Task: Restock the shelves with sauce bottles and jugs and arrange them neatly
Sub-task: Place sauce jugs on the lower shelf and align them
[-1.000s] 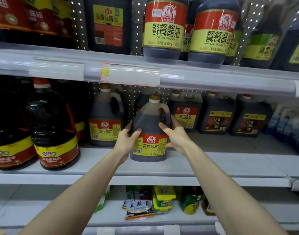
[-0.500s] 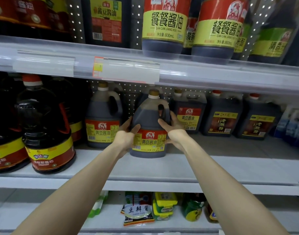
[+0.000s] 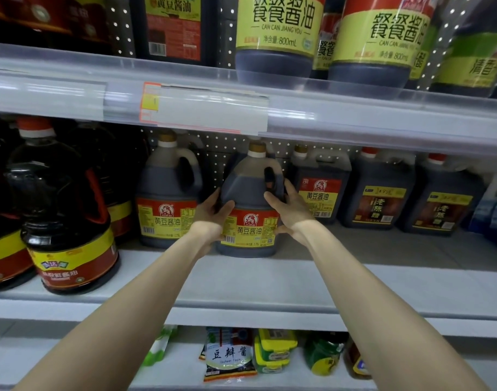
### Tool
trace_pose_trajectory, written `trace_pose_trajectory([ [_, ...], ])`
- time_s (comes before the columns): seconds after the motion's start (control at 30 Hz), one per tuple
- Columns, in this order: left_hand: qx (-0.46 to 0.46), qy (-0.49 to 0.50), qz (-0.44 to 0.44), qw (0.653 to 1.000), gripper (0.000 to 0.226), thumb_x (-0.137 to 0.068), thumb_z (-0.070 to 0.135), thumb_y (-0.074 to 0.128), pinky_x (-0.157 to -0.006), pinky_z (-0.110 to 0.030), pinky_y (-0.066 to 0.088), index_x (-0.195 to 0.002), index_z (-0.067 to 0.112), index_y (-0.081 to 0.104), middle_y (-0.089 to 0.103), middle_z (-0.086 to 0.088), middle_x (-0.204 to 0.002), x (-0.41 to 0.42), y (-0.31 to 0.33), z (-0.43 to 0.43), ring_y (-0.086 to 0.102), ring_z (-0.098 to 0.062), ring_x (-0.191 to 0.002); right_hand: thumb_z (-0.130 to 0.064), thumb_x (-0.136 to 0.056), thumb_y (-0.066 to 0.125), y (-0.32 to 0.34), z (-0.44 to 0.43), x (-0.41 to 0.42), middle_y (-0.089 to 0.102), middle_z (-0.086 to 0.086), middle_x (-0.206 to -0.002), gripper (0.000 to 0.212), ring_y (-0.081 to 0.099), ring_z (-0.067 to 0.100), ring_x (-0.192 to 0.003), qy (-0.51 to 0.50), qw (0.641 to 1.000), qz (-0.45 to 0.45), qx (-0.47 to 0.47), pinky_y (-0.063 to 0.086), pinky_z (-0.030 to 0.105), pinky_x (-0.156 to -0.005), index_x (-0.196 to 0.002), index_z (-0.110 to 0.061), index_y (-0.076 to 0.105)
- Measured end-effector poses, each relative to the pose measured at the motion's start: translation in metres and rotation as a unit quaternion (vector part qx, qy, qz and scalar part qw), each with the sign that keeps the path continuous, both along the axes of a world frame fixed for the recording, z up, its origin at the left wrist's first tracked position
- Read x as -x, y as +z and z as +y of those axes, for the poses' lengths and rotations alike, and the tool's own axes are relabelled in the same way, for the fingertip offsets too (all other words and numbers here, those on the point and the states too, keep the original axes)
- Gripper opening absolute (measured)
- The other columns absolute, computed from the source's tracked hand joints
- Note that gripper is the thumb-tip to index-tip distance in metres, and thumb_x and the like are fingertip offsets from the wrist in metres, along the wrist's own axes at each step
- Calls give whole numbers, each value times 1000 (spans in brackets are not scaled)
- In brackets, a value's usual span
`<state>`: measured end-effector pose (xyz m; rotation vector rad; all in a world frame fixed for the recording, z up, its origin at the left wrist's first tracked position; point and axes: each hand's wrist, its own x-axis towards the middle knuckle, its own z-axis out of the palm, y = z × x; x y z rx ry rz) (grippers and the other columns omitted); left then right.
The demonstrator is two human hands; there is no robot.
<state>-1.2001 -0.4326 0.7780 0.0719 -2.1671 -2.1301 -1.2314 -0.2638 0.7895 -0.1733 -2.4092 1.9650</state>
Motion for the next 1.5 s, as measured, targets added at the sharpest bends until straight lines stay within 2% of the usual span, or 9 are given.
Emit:
trace_pose_trajectory([
  [0.13, 7, 4, -8, 1000, 54, -97, 23, 54, -91, -56, 51, -148, 24, 33, 55, -8, -137, 4, -1, 0, 56, -32, -119, -38, -90, 64, -4, 1, 7, 30, 0, -156, 76, 41, 38, -134, 13, 1000, 4, 8, 52, 61, -83, -151, -39, 20],
  [0.27, 16, 11, -5, 1000, 54, -98, 23, 53, -85, -47, 54, -148, 24, 33, 55, -7, -135, 10, -1, 1, 57, -30, -115, -37, -90, 64, -5, 3, 13, 29, 0, -156, 76, 40, 38, -135, 22, 1000, 7, 11, 50, 63, -87, -151, -39, 19],
  [0.4, 26, 16, 2, 1000, 53, -98, 23, 53, -93, -49, 51, -147, 24, 34, 55, -6, -135, 15, -2, 1, 57, -27, -114, -36, -91, 63, -5, 5, 17, 27, 1, -158, 76, 38, 38, -136, 28, 1000, 10, 7, 50, 61, -88, -152, -38, 16],
  [0.73, 16, 15, 5, 1000, 52, -98, 22, 53, -96, -52, 49, -147, 23, 35, 58, -5, -132, 23, -4, 2, 59, -23, -105, -35, -91, 62, -2, 6, 23, 26, 0, -158, 78, 36, 36, -138, 38, 999, 8, 15, 48, 62, -92, -153, -37, 13],
  [0.9, 15, 11, 2, 1000, 52, -99, 21, 52, -92, -49, 51, -147, 24, 34, 57, -4, -130, 25, -2, 3, 57, -23, -103, -37, -90, 63, -2, 6, 25, 27, -1, -158, 78, 39, 35, -137, 39, 999, 9, 20, 49, 64, -90, -152, -40, 15],
  [1.1, 19, 13, -3, 1000, 51, -98, 23, 52, -86, -46, 54, -146, 27, 35, 56, -5, -134, 25, -6, 3, 58, -28, -112, -39, -90, 64, -3, 5, 22, 27, 0, -157, 78, 41, 36, -135, 42, 999, 6, 15, 50, 62, -88, -151, -42, 15],
  [1.23, 22, 18, 4, 1000, 50, -98, 22, 53, -97, -51, 49, -146, 24, 37, 57, -6, -134, 26, -5, 3, 58, -27, -114, -38, -90, 63, -1, 5, 21, 26, 0, -157, 78, 41, 36, -135, 42, 999, 7, 13, 50, 62, -89, -151, -42, 14],
  [1.5, 26, 30, -4, 999, 52, -97, 26, 53, -99, -51, 48, -146, 29, 36, 56, -4, -135, 27, -7, 6, 57, -28, -117, -35, -92, 62, 1, 5, 18, 30, 0, -156, 75, 42, 35, -134, 36, 999, 9, 18, 50, 60, -91, -152, -40, 17],
])
